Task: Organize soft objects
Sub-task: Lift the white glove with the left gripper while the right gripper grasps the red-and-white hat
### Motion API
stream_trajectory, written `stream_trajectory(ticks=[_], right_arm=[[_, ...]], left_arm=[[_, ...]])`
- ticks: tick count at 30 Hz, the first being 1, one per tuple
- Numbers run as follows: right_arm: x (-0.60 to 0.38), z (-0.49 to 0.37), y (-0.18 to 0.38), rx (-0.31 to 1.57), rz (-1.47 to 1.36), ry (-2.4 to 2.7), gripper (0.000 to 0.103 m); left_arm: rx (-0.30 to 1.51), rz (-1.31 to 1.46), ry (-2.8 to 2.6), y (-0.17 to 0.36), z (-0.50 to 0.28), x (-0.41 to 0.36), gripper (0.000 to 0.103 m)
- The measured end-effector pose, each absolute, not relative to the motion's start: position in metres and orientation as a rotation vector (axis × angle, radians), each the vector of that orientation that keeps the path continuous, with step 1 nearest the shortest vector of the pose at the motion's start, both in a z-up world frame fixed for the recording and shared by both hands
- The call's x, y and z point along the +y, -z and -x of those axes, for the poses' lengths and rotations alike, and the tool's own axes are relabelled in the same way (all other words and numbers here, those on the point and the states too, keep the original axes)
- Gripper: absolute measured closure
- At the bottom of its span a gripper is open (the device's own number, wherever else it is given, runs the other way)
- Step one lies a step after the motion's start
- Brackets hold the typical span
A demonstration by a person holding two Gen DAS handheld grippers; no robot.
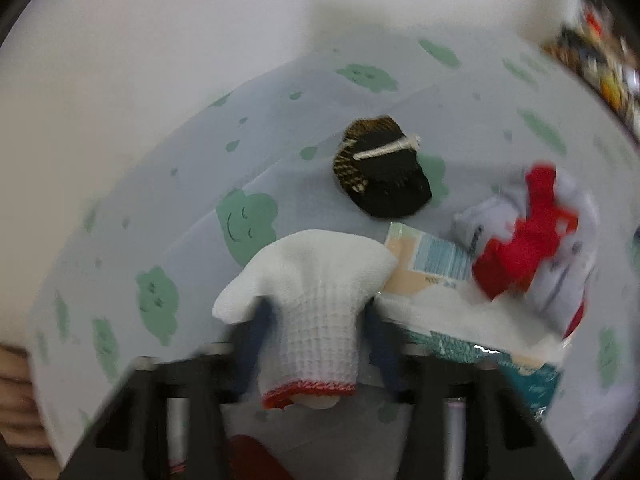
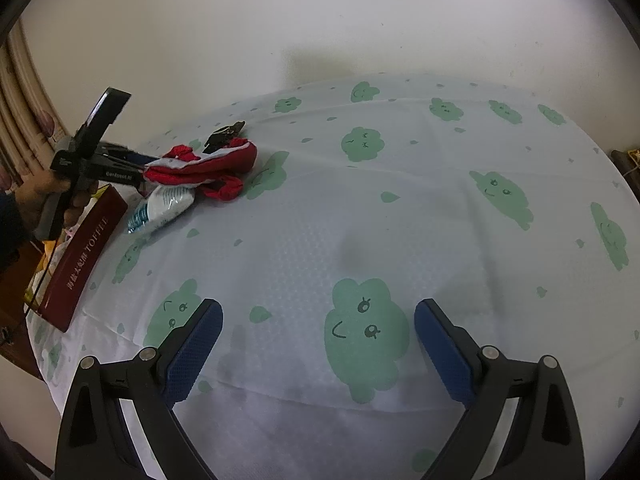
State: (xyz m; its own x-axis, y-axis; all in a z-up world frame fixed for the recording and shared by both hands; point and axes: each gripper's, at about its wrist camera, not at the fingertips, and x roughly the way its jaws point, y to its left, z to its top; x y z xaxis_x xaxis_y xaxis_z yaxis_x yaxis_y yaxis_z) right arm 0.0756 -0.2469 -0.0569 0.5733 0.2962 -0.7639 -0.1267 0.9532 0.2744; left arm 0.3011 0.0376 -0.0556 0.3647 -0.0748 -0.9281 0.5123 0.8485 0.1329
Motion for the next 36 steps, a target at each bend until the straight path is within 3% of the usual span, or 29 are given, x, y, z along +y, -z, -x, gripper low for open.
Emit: stream_trajectory(ticks=[3, 15, 23, 29, 32, 34, 36], right_arm=[[-0.247, -0.076, 0.057, 0.93, -0.201, -0.249, 0.007], [-0.246, -0.077, 0.058, 0.934, -0.196, -0.244, 0.007], [-0.232, -0.069, 0.039, 0.851, -0.151, -0.358, 0.006], [-0.176, -0.107, 0.005, 0.804, 0.047, -0.579, 0.006], [-0.153, -0.135, 0.003, 0.827, 0.111, -0.612, 0.01], [-0.137, -0.148, 0.006, 0.847, 0.156, -0.628, 0.023], [-0.121, -0.154, 0.012, 0.859, 0.211, -0.649, 0.023]], left_arm=[[1.132, -0.35, 0.359, 0.049, -0.303, 0.05, 0.085], [0.882, 0.025, 0.326, -0.038, -0.185, 0.057, 0.085], [0.915, 0.221, 0.396, -0.046, -0.093, 0.051, 0.085], [0.895, 0.256, 0.329, -0.055, -0.047, 0.073, 0.085], [0.867, 0.27, 0.294, -0.063, -0.029, 0.087, 0.085], [0.859, 0.276, 0.264, -0.065, -0.02, 0.096, 0.085], [0.848, 0.288, 0.243, -0.066, -0.012, 0.105, 0.085]])
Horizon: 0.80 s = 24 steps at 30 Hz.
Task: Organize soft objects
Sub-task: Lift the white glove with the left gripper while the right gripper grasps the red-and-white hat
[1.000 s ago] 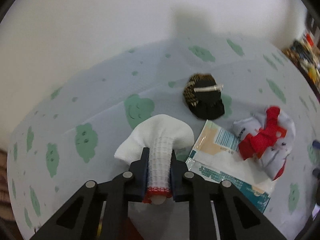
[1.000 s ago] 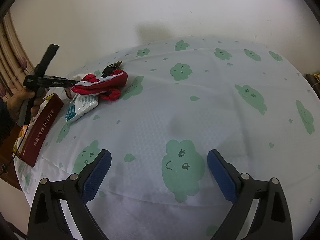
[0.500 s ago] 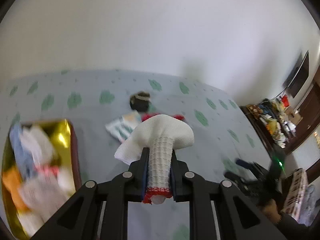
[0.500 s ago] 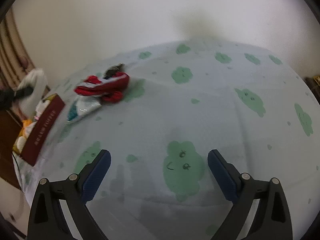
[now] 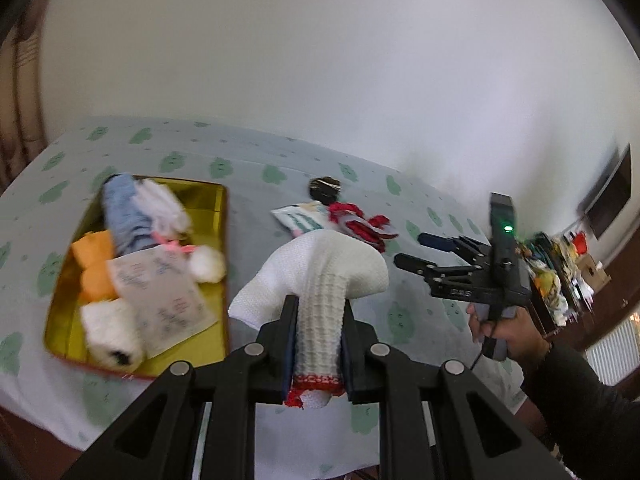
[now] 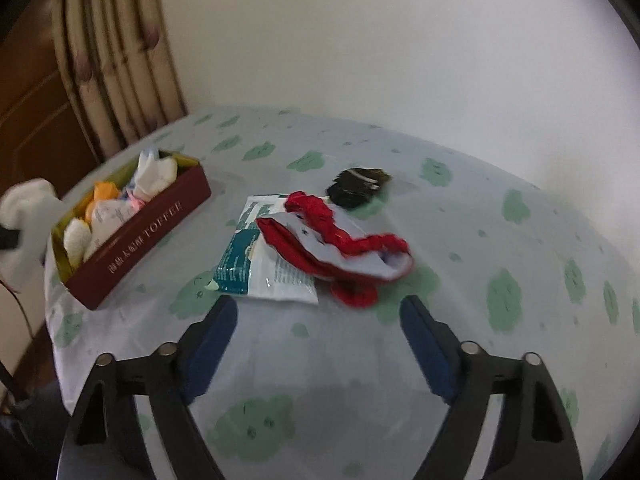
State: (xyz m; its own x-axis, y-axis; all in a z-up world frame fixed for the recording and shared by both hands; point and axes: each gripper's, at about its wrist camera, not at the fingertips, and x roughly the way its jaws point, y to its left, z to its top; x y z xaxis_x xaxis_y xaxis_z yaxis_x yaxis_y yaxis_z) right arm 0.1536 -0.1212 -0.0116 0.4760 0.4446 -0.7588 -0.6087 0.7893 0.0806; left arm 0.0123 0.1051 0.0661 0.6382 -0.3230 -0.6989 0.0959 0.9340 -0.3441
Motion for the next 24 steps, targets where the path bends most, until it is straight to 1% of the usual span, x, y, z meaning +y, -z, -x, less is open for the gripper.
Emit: stream_trajectory(ticks=[2, 3, 4, 6, 9, 14, 15, 16, 19, 24], right_arm=[[-0.109, -0.159, 0.018, 0.867, 0.246, -0.658, 0.028], [-0.104, -0.162, 0.021, 0.873, 0.263, -0.661, 0.034], [-0.101, -0.166, 0.022, 0.873, 0.28, -0.656, 0.039], [-0.094, -0.173, 0.024, 0.873, 0.295, -0.657, 0.041], [-0.09, -0.184, 0.024, 0.883, 0.305, -0.66, 0.046], [-0.092, -0.199, 0.013, 0.868, 0.323, -0.654, 0.047], [-0.091, -0.202, 0.012, 0.869, 0.332, -0.657, 0.045], [-0.09, -0.205, 0.013, 0.886, 0.349, -0.668, 0.043], [-0.086, -0.21, 0.02, 0.898, 0.439, -0.646, 0.043], [-0.083, -0.224, 0.024, 0.906, 0.508, -0.623, 0.043]], left_arm=[[0.843, 0.299, 0.219, -0.065, -0.007, 0.114, 0.084], [0.84, 0.308, 0.206, -0.064, -0.004, 0.118, 0.084], [0.839, 0.319, 0.199, -0.063, -0.003, 0.123, 0.084], [0.846, 0.34, 0.182, -0.061, 0.0, 0.131, 0.084], [0.854, 0.371, 0.172, -0.059, 0.003, 0.142, 0.084], [0.86, 0.378, 0.15, -0.057, 0.006, 0.151, 0.084], [0.865, 0.385, 0.153, -0.056, 0.006, 0.153, 0.084], [0.867, 0.391, 0.153, -0.055, 0.004, 0.154, 0.084], [0.876, 0.406, 0.154, -0.051, 0.002, 0.157, 0.084], [0.889, 0.402, 0.153, -0.047, -0.001, 0.156, 0.084]])
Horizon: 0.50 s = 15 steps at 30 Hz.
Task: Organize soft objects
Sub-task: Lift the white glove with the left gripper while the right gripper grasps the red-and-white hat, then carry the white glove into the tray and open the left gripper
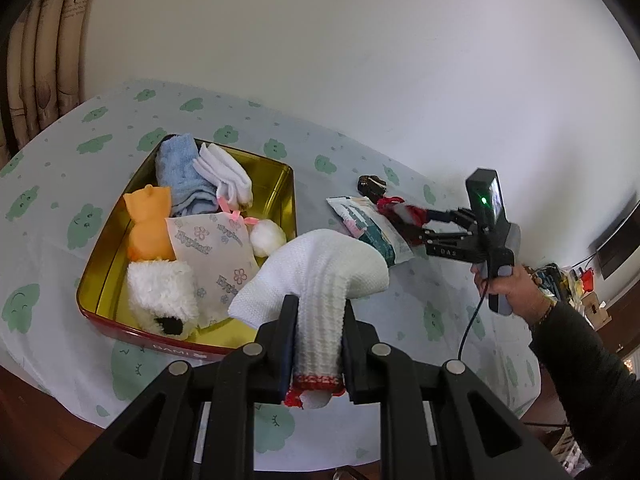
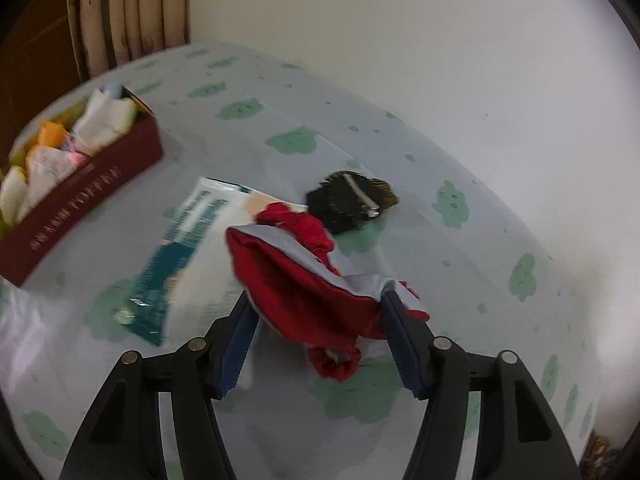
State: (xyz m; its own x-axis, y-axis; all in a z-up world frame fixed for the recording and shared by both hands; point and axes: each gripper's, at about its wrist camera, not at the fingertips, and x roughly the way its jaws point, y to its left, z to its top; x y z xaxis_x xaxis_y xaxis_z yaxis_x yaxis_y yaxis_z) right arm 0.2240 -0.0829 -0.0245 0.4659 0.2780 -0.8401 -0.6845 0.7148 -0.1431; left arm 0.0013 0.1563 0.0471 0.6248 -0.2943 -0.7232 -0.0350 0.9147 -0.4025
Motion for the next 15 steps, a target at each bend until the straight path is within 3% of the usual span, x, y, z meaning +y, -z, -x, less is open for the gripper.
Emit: stream_trajectory(ticks=[5, 6, 7, 8, 9, 15], right_arm=[[-0.082, -0.239, 0.032, 0.933, 0.539, -0.609, 0.045], [-0.081, -0.242, 0.035, 0.942, 0.543, -0.599, 0.05], [-0.082, -0.246, 0.039, 0.955, 0.545, -0.589, 0.069], [-0.084, -0.25, 0.043, 0.974, 0.533, -0.584, 0.078], [-0.088, -0.254, 0.044, 0.989, 0.489, -0.588, 0.082], [-0.116, -0.257, 0.032, 0.999, 0.242, -0.596, 0.084]], left_arm=[[0.902, 0.401, 0.152, -0.043, -0.004, 0.157, 0.083], [0.904, 0.405, 0.152, -0.043, -0.005, 0.157, 0.083], [0.905, 0.411, 0.152, -0.042, -0.006, 0.157, 0.083], [0.905, 0.417, 0.153, -0.042, -0.007, 0.158, 0.083], [0.902, 0.424, 0.156, -0.042, -0.007, 0.159, 0.083], [0.883, 0.404, 0.133, -0.046, -0.006, 0.161, 0.083]])
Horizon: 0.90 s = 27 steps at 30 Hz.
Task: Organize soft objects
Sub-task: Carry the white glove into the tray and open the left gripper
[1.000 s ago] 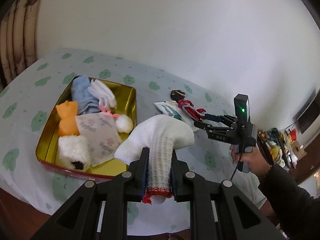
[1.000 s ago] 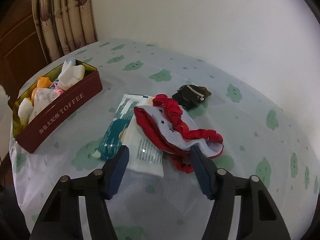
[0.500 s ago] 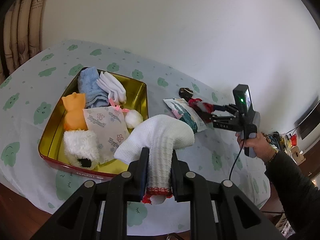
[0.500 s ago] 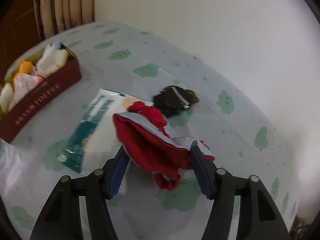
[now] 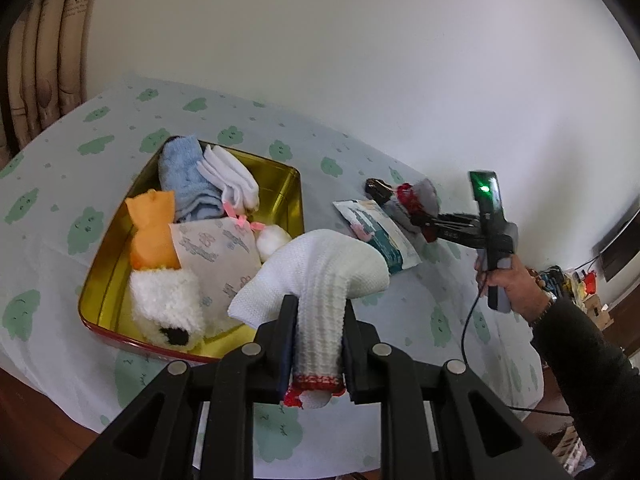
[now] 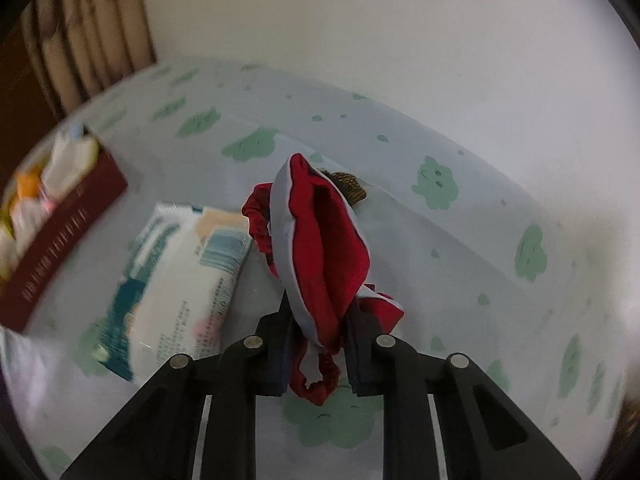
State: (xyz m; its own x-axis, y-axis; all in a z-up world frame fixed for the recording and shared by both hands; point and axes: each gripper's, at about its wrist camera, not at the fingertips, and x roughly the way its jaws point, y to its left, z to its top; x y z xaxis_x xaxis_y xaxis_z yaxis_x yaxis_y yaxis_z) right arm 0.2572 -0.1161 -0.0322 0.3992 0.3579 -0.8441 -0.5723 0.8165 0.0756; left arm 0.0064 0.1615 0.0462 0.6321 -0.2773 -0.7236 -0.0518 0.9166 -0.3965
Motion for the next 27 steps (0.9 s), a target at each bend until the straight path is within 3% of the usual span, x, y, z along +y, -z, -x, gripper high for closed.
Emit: stream_trajectory(ticks=[15, 27], right_arm=[[-0.185, -0.165, -0.003, 0.94, -0.236, -0.605, 0.085], [-0.203, -0.122, -0.012, 0.935, -0.319, -0.586, 0.085]], left_arm=[[0.843, 0.341, 0.071, -0.05, -0.021, 0.185, 0.083], [0.942, 0.138, 0.032, -0.018, -0.064, 0.16, 0.078]])
